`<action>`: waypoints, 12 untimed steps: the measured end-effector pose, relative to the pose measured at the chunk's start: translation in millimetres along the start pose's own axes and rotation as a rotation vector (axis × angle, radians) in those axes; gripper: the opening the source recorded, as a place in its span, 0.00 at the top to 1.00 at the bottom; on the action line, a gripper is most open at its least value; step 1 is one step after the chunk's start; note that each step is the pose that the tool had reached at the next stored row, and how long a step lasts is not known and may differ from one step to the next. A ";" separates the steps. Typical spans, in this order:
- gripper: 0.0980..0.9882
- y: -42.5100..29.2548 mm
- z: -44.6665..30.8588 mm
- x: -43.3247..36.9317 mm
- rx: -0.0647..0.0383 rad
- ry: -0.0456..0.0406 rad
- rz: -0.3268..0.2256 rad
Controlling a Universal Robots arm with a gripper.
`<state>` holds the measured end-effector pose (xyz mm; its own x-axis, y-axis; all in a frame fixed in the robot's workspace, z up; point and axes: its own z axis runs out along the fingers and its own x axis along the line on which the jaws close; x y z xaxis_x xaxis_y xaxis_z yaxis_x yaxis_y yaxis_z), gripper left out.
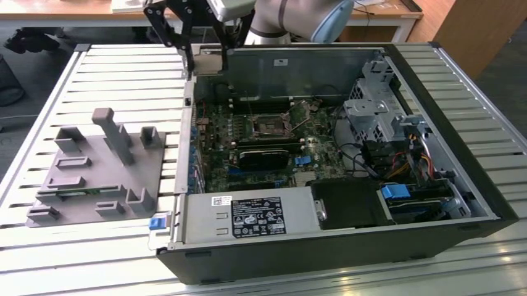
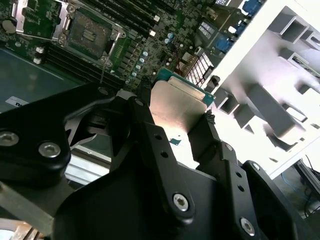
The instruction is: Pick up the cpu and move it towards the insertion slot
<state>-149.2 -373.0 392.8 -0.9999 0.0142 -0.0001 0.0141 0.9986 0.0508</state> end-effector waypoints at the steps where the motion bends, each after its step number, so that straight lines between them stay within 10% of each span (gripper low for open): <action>1: 0.50 0.7 0.0 -1.2 0.000 0.0000 0.000; 12: 0.50 11.2 0.8 -17.5 0.000 0.0000 0.000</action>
<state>-131.5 -362.1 392.6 -0.9999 0.0142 -0.0001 0.0142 0.9986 0.0508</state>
